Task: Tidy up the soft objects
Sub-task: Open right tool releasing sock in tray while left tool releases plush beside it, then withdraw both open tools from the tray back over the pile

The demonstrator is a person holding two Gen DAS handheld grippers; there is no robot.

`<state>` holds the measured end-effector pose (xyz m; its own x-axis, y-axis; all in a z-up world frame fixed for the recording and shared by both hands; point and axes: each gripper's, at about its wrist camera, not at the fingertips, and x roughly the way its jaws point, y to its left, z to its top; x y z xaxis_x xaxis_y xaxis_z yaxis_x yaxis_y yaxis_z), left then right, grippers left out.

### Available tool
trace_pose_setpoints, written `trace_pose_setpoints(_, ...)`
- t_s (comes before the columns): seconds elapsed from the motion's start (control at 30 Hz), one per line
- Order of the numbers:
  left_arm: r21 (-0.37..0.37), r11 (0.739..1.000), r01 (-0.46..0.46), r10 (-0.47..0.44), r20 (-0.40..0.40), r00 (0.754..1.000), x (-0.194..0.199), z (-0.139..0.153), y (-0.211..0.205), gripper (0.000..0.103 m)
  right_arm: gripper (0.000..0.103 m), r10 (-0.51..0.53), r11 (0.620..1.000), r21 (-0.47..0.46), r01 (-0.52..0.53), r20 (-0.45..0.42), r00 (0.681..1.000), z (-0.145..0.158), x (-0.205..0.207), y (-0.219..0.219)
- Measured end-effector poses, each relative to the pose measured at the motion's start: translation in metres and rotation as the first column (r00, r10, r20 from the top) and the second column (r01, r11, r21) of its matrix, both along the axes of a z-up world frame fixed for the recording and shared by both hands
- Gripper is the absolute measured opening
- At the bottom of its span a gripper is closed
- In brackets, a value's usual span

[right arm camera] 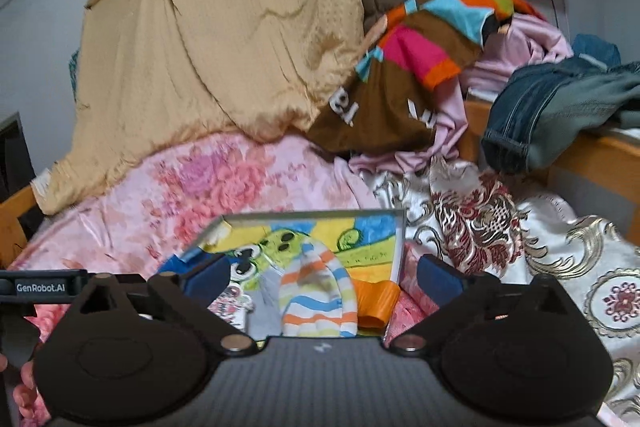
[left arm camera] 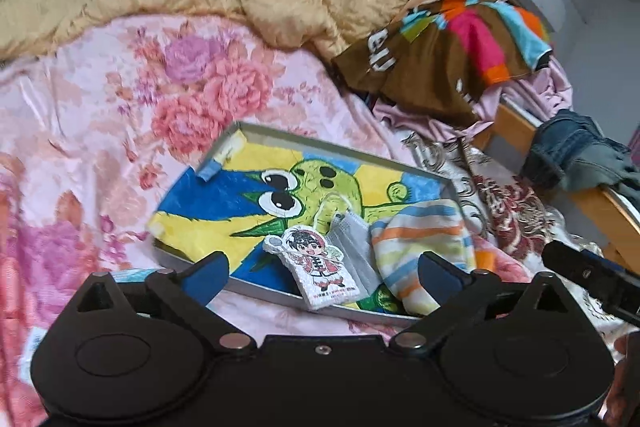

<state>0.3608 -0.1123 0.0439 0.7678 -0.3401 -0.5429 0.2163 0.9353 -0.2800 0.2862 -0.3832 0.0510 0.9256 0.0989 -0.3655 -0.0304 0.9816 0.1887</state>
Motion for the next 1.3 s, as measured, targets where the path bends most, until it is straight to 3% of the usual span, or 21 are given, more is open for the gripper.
trace_pose_setpoints(0.33, -0.031, 0.999, 0.025, -0.023, 0.067, 0.997, -0.071, 0.026, 0.015, 0.102, 0.102, 0.043, 0.998, -0.048, -0.040, 0.066, 0.997, 0.007, -0.066, 0.026)
trace_pose_setpoints(0.67, -0.015, 0.991, 0.131, -0.129, 0.096, 0.987, -0.134, 0.018, 0.029, 0.102, 0.102, 0.061, 0.993, -0.116, -0.037, 0.212, 0.975, 0.003, -0.135, 0.044)
trace_pose_setpoints(0.83, -0.008, 0.986, 0.167, -0.166, 0.108, 0.980, -0.159, 0.010, 0.039, 0.102, 0.102, 0.077, 0.989, -0.141, -0.043, 0.241, 0.967, -0.001, -0.160, 0.056)
trace_pose_setpoints(1.07, -0.007, 0.982, 0.191, -0.189, 0.131, 0.973, -0.192, -0.003, 0.055, 0.102, 0.102, 0.055, 0.991, -0.131, -0.025, 0.233, 0.971, -0.011, -0.193, 0.063)
trace_pose_setpoints(1.3, -0.001, 0.969, 0.247, -0.245, 0.109, 0.963, -0.210, -0.022, 0.061, 0.102, 0.102, -0.005, 0.996, -0.086, 0.017, 0.141, 0.990, -0.026, -0.219, 0.062)
